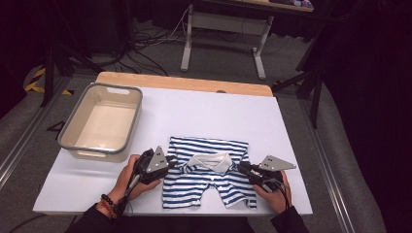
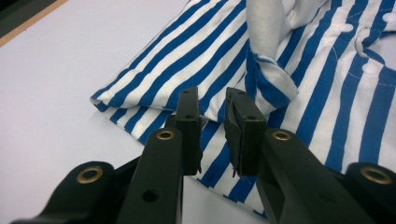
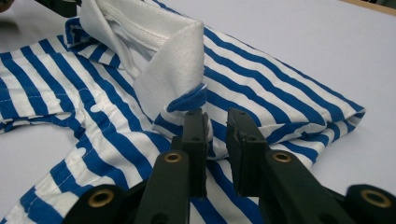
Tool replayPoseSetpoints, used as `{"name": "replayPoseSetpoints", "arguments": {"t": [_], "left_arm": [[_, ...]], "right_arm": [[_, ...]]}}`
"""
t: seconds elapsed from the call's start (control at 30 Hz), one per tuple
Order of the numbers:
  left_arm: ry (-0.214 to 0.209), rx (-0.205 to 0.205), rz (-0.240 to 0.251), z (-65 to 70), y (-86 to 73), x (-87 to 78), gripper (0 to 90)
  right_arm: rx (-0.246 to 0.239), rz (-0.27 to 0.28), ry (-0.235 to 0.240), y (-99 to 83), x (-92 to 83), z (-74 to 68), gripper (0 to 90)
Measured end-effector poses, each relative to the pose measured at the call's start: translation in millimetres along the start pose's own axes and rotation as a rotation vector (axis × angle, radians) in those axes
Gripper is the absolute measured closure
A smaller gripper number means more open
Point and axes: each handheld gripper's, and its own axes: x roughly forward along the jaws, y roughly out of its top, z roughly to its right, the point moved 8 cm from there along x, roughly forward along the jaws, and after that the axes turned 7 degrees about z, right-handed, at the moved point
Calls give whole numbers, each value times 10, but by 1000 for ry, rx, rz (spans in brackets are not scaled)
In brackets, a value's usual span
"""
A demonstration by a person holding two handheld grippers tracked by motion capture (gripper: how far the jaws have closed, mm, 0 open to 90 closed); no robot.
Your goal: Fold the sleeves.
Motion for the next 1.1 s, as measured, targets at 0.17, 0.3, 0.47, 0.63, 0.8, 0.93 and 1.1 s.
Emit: {"name": "replayPoseSetpoints", "arguments": {"t": [0.17, 0.3, 0.47, 0.63, 0.8, 0.93, 1.1], "left_arm": [[-4, -2, -3, 14, 33, 62, 776], [6, -4, -9, 13, 43, 77, 775], [17, -16, -1, -3, 58, 70, 768], [13, -45, 6, -57, 90, 133, 773], [0, -63, 1, -95, 144, 253, 764], [-15, -89, -7, -115, 159, 349, 752], [-41, -93, -49, -81, 138, 433, 730]], "right_arm": [[7, 8, -10, 3, -16, 38, 789], [17, 18, -24, 10, -60, 73, 788], [41, 35, -47, 20, -109, 132, 786], [57, 53, -82, 86, -101, 213, 775], [25, 56, -68, 217, 11, 196, 779], [12, 39, -59, 265, 132, 196, 784], [14, -26, -27, 243, 341, 145, 792]]}}
